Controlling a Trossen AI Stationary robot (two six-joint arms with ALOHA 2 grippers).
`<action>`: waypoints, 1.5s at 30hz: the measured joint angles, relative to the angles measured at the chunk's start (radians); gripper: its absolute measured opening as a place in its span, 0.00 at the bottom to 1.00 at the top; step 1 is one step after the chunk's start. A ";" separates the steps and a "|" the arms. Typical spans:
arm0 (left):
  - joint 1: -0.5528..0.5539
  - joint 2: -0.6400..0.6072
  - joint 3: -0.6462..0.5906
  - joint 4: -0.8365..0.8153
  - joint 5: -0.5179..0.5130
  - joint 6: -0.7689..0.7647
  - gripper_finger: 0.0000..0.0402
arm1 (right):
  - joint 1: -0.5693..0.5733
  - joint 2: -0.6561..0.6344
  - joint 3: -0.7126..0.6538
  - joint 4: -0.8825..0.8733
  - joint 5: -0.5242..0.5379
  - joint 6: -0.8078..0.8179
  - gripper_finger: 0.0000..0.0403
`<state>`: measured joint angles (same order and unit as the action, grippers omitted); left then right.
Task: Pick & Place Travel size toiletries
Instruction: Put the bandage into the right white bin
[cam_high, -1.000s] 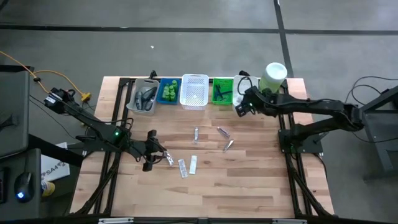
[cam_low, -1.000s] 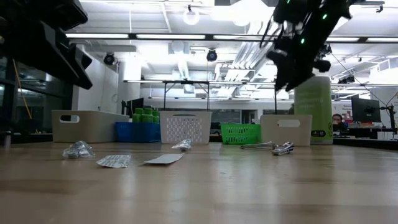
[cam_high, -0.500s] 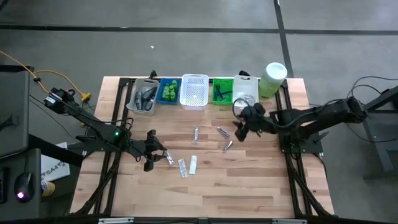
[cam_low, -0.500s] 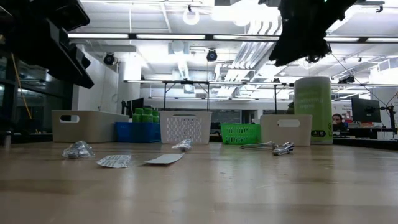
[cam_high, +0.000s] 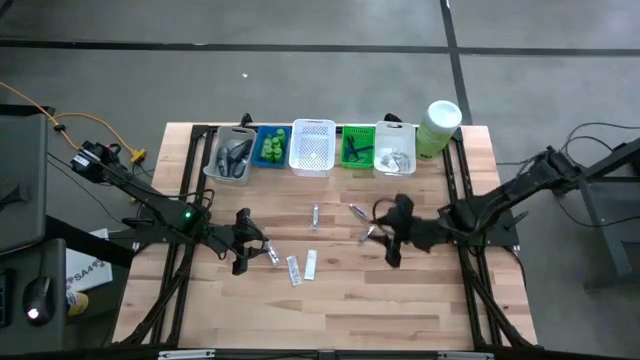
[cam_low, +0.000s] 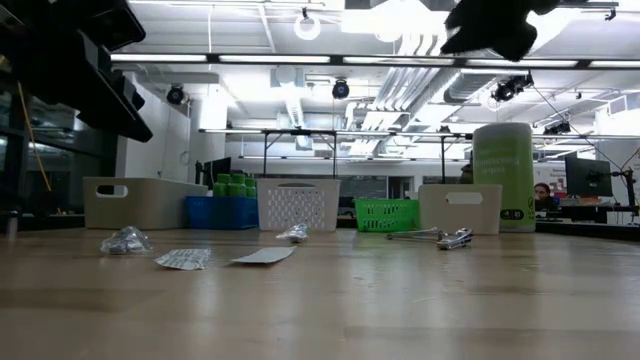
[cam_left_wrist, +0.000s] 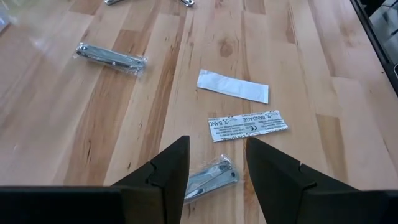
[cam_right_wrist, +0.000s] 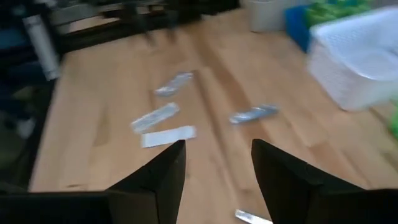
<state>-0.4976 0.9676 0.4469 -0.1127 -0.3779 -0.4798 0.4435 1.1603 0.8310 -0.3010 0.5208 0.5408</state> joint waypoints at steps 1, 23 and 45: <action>0.000 0.000 0.000 0.000 0.000 -0.008 0.39 | 0.019 0.020 0.001 0.029 -0.001 -0.021 0.44; 0.001 0.267 0.184 -0.051 -0.037 -0.042 0.42 | 0.116 0.417 0.000 0.422 0.003 -0.071 0.43; 0.068 0.791 0.692 -0.539 0.027 -0.266 0.65 | 0.118 0.417 0.000 0.433 0.002 -0.067 0.43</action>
<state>-0.4300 1.7583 1.1389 -0.6519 -0.3508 -0.7455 0.5618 1.5772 0.8310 0.1318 0.5228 0.4740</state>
